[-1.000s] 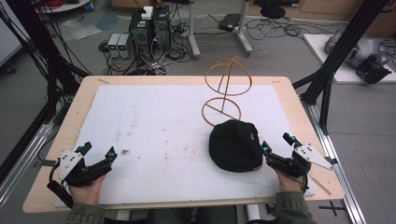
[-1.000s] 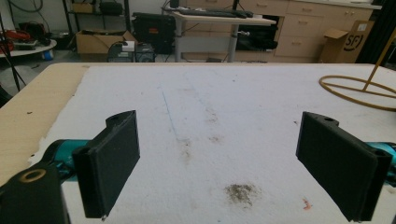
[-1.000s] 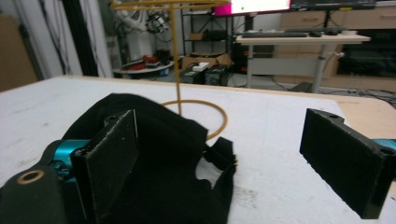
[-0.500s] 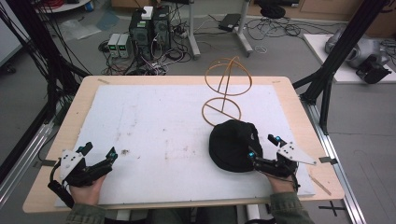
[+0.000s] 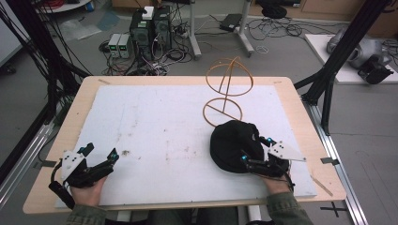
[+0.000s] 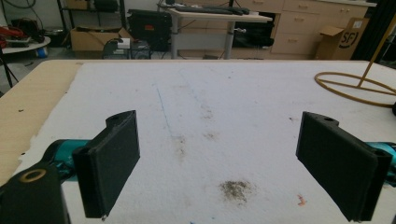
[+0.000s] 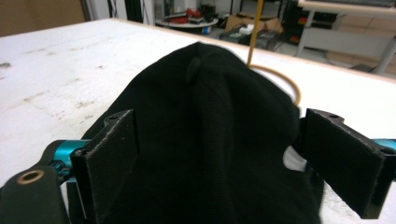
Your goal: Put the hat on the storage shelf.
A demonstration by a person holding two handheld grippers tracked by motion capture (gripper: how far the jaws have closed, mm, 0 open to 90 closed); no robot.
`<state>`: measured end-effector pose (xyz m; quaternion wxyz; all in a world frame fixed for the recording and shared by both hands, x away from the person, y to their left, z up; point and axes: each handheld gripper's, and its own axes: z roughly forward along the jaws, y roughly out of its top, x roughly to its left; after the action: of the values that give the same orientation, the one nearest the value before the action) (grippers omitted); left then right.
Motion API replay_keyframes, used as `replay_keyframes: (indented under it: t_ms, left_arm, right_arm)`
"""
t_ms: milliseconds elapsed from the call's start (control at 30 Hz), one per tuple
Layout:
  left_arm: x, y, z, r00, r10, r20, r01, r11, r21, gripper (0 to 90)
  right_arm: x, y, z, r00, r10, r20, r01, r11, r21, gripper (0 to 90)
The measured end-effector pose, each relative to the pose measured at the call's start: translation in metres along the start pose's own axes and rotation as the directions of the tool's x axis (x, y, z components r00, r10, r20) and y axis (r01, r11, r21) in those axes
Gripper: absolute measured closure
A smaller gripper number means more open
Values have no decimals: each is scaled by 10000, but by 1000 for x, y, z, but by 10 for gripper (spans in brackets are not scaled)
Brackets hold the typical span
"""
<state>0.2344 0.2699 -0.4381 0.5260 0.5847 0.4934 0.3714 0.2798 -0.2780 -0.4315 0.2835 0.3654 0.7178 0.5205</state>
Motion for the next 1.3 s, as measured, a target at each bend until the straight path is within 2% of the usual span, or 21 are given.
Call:
replay_keyframes:
  t_ms: [100, 233, 433, 500, 567, 967, 1300]
  left_arm:
    - [0, 0, 0, 10000, -9, 20, 9, 10000, 9, 138]
    - [-1, 0, 0, 10000, 2, 40, -2, 10000, 33, 138]
    - [-1, -1, 2, 10000, -59, 44, 59, 9999, 85, 138]
    - [-1, -1, 2, 9999, -72, 73, 71, 9999, 80, 138]
    - [-1, -1, 3, 9999, -131, 110, 130, 9999, 86, 139]
    - [-1, -2, 3, 9999, -143, 95, 142, 9999, 84, 139]
    - [-1, -1, 4, 9998, -197, 29, 197, 9998, 41, 139]
  right_arm:
    - [2, 0, 4, 10000, -42, 37, 41, 9996, 293, 113]
    - [3, 0, 6, 9989, -128, 445, 98, 9977, 678, 214]
    - [2, 2, 7, 9995, 38, 298, -88, 9854, 1702, 610]
    - [1, 3, 7, 9996, 263, 93, -275, 9828, 1825, 745]
    - [1, 6, 6, 9993, 360, -20, -350, 9820, 1854, 834]
    - [-3, 5, 0, 9979, 636, 111, -646, 9856, 1564, 867]
    - [-6, 6, -8, 9955, 919, 241, -937, 9915, 900, 866]
